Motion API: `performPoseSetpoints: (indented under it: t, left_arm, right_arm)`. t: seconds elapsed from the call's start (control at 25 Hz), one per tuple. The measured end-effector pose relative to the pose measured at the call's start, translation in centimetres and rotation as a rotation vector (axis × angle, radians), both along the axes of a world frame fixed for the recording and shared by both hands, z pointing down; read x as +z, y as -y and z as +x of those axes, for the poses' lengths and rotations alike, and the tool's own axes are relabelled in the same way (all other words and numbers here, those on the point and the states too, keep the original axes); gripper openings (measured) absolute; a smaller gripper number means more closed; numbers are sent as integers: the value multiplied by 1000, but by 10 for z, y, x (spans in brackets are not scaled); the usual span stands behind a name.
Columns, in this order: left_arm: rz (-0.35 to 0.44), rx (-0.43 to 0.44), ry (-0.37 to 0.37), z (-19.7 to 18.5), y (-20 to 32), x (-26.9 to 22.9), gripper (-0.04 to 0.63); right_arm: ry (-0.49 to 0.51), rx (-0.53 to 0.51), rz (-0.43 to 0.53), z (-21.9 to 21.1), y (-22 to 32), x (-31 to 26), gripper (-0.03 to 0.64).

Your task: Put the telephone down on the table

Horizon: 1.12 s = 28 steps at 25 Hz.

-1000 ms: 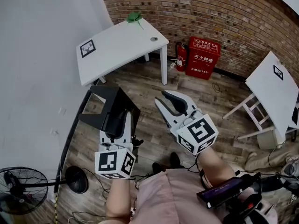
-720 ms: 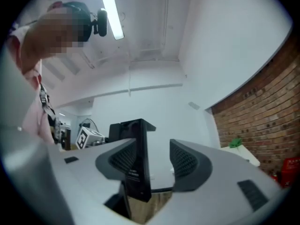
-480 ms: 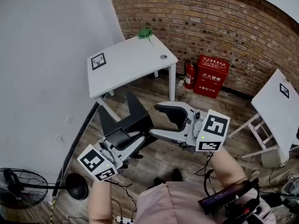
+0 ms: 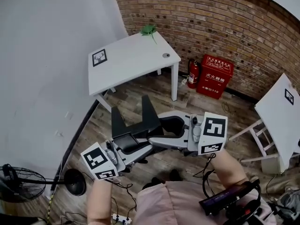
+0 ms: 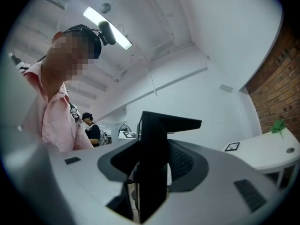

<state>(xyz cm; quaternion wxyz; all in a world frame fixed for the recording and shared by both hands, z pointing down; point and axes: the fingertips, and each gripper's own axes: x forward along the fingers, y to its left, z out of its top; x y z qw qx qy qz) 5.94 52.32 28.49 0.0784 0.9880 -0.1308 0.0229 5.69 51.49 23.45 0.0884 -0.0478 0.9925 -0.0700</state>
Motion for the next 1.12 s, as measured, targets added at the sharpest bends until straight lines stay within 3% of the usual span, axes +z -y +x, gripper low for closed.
performPoseSetpoints:
  t: [0.52,0.8,1.12]
  left_arm:
    - [-51,-7,7,5,39,19,163]
    - [-93,18,-1,-27,102,49,163]
    - [-116,43,-2,-69,185,51,164]
  right_arm:
    - [-5,-3,-50,5,42,19,187]
    - [-50,22,-109,-29,107,49,187]
    - [-67,50,-134,-70,191,52,187]
